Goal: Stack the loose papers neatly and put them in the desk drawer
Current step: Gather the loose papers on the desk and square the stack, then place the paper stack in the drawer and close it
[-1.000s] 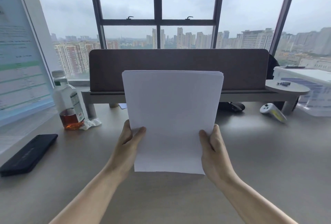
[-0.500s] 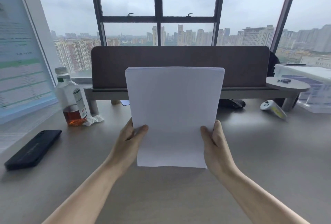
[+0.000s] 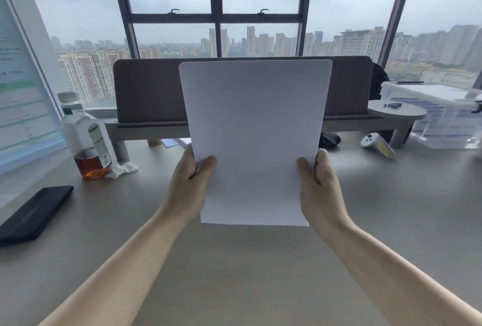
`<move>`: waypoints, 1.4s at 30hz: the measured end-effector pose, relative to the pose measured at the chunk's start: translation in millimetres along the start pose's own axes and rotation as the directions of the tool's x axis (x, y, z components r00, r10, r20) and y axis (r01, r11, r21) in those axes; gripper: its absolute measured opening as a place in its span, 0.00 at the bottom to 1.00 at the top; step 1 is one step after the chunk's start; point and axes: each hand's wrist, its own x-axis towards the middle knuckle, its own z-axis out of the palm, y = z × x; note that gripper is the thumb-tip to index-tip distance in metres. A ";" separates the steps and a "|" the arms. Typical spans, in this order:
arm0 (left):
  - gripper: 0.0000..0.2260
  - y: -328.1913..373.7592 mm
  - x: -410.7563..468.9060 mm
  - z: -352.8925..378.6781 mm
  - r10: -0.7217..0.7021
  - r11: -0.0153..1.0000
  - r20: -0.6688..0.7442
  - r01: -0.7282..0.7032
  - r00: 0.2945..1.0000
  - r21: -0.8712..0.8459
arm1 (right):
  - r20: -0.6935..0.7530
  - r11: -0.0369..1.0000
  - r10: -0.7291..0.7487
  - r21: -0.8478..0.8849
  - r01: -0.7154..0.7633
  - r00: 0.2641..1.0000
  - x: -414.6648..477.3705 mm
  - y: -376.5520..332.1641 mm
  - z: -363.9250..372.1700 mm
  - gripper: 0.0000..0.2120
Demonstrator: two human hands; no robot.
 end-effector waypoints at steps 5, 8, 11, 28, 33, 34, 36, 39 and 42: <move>0.14 49.5 -2.7 33.4 -0.013 0.987 0.244 0.052 0.970 -0.153 | -0.097 0.996 0.083 0.017 -0.082 0.992 3.4 -28.5 -63.5 0.13; 0.16 72.9 -14.3 62.0 -0.038 0.940 0.394 0.167 0.918 -0.297 | -0.133 0.988 0.156 0.014 -0.155 0.979 -8.6 -48.3 -112.6 0.08; 0.15 93.0 -34.2 103.4 -0.096 0.874 0.535 0.328 0.839 -0.358 | -0.151 0.974 0.227 0.037 -0.224 0.962 -30.6 -69.6 -169.3 0.09; 0.09 135.7 -216.4 377.2 -0.117 0.794 0.832 0.554 0.542 -0.249 | -0.423 0.815 0.570 0.177 -0.552 0.705 -242.4 -124.3 -482.5 0.33; 0.10 139.1 -265.0 424.8 -0.266 0.667 0.811 0.707 0.522 -0.236 | -0.405 0.744 0.566 0.627 -0.232 0.718 -313.1 -91.9 -473.5 0.44; 0.10 137.7 -277.1 433.7 -0.290 0.659 0.803 0.717 0.521 -0.228 | -0.435 0.739 0.562 0.647 -0.190 0.704 -313.0 -84.9 -469.0 0.41; 0.10 136.4 -303.5 447.0 -0.316 0.677 0.782 0.705 0.538 -0.212 | -0.515 0.763 0.564 0.624 -0.170 0.645 -307.4 -75.6 -457.7 0.29; 0.09 132.4 -339.4 461.4 -0.355 0.699 0.770 0.697 0.530 -0.157 | -0.653 0.802 0.577 0.566 -0.190 0.490 -302.0 -64.5 -459.0 0.15; 0.06 126.7 -369.3 472.0 -0.394 0.705 0.782 0.705 0.483 -0.081 | -0.762 0.820 0.566 0.480 -0.312 0.313 -317.6 -49.1 -480.9 0.19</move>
